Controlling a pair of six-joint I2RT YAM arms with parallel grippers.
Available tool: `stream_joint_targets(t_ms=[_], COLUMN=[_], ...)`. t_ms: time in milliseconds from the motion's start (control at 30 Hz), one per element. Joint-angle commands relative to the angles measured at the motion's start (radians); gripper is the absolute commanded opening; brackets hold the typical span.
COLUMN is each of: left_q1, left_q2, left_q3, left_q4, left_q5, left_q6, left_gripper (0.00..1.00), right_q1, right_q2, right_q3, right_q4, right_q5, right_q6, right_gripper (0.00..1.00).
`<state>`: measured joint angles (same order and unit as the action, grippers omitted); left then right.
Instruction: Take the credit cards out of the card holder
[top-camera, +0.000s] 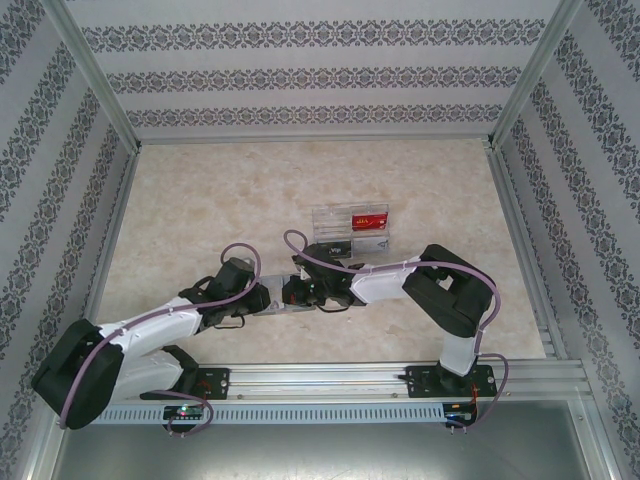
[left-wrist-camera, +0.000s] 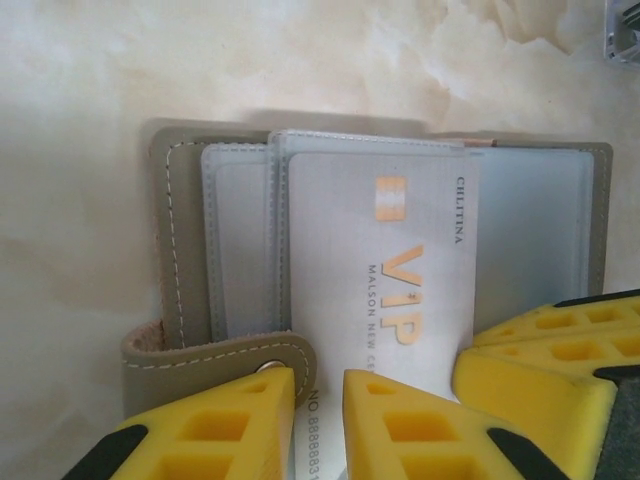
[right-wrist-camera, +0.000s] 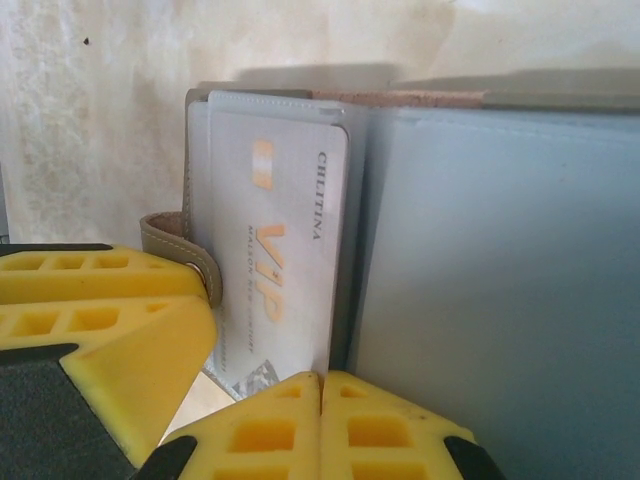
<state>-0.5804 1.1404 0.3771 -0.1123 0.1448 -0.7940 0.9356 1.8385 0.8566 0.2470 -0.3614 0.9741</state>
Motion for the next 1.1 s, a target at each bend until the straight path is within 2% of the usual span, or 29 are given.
stream_joint_targets(t_ms=[0,733,1067], left_q1=[0.007,0.008,0.007], left_q2=[0.042,0.07,0.05], left_q3=[0.001,0.017,0.031], left_q4=[-0.081,-0.107,-0.122], left_q5=[-0.031,-0.038,-0.03], left_q6=[-0.019,-0.016,-0.007], left_gripper=[0.2,0.18,0.18], right_q1=[-0.013,-0.09,-0.151], right_q2=[0.002,-0.06,-0.189], right_q3=[-0.029,-0.145,-0.222], right_q4=[0.045,0.114,0.094], right_q5=[-0.006,-0.049,-0.092], right_q6=[0.024,0.059,0.004], right_gripper=[0.0,0.0,0.0])
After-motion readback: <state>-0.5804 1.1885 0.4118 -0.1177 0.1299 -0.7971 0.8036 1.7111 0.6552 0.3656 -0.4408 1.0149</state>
